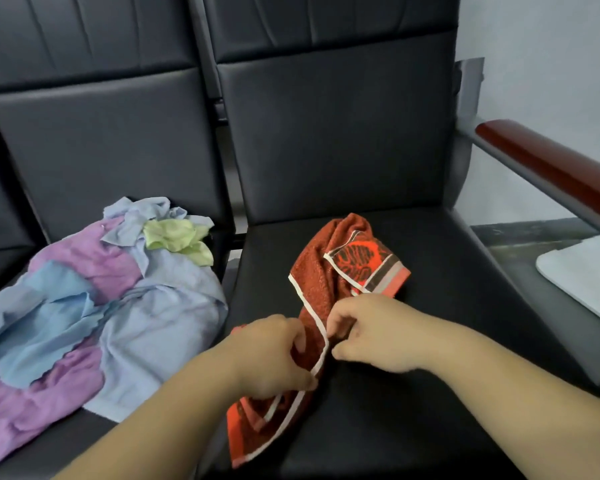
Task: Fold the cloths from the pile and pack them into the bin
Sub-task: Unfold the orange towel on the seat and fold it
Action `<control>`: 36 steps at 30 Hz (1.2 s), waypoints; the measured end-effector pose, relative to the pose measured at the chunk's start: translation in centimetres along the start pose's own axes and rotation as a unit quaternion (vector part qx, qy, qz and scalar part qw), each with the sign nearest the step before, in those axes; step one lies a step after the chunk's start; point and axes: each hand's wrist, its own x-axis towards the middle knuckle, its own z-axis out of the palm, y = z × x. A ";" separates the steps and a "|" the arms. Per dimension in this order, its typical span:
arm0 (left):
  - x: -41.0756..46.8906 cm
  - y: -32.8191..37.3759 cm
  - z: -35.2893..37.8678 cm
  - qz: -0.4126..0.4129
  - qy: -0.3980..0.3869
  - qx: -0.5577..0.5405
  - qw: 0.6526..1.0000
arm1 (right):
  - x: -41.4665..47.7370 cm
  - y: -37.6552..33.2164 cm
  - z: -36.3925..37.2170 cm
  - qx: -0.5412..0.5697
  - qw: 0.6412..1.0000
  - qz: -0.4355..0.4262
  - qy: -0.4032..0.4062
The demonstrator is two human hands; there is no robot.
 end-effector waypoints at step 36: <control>1.2 0.6 2.2 -0.079 0.069 -0.484 0.869 | 0.8 -1.4 0.3 0.486 0.869 0.089 -0.018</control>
